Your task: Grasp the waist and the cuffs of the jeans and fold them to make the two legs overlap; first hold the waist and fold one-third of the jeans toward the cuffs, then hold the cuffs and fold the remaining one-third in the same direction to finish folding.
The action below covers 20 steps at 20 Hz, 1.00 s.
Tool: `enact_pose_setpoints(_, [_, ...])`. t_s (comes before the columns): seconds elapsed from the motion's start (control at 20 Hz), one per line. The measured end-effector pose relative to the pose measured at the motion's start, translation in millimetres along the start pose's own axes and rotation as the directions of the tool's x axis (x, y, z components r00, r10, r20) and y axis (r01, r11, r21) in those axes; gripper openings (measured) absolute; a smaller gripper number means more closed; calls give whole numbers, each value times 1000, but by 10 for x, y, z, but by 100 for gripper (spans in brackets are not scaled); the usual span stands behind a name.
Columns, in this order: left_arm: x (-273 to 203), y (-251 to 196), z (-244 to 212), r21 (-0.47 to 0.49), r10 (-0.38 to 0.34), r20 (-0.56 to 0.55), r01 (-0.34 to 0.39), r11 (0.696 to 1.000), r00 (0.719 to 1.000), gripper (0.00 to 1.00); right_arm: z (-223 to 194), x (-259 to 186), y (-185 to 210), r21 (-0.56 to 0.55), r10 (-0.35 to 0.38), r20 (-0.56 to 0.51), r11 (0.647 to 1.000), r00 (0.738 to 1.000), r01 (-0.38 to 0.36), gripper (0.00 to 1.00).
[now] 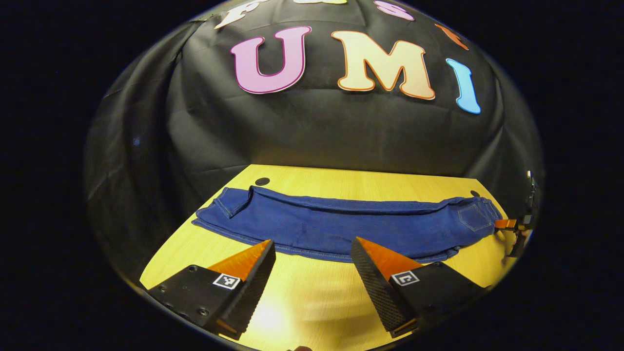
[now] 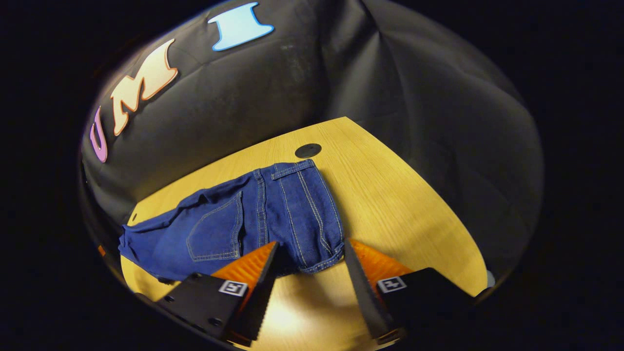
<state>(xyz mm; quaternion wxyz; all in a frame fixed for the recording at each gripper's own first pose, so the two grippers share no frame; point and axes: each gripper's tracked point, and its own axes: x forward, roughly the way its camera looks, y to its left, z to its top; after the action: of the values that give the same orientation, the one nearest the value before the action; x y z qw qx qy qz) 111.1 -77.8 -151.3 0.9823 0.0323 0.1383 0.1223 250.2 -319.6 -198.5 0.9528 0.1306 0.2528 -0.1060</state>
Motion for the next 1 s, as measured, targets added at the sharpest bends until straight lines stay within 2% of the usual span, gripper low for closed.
enact_pose_setpoints(0.05, [-1,-8,-14,-5,1,-2,-1,1000,1000,96,-23,35,36,-8,0,1,1000,1000,0,63])
enact_pose_setpoints(0.1, [-13,-17,-12,-10,-1,0,1,1000,1000,96,-30,69,32,-15,1,8,1000,1000,-1,58])
enact_pose_setpoints(0.25, [-34,-46,-31,-16,-11,3,11,1000,1000,96,11,39,83,18,25,24,1000,999,-25,33])
enact_pose_setpoints(0.35, [-38,-32,-55,-9,-12,-1,12,1000,1000,96,36,14,85,45,34,51,998,998,-37,22])
enact_pose_setpoints(0.4, [-34,-27,-71,-6,-16,-1,16,1000,1000,96,70,8,92,57,27,61,998,998,-30,21])
enact_pose_setpoints(0.55, [-19,1,-73,-3,-27,2,27,1000,1000,96,101,-53,150,75,-14,73,997,997,9,9])
enact_pose_setpoints(0.7, [48,48,-88,0,-49,0,49,999,999,96,297,-236,296,100,-10,119,995,993,-2,9])
enact_pose_setpoints(0.8, [102,91,-81,-6,-72,-1,72,997,997,96,494,-374,483,168,39,166,983,985,-67,7])
enact_pose_setpoints(1.0, [225,160,-56,-57,-133,9,133,989,991,96,825,-610,1106,295,178,242,923,954,-247,6])
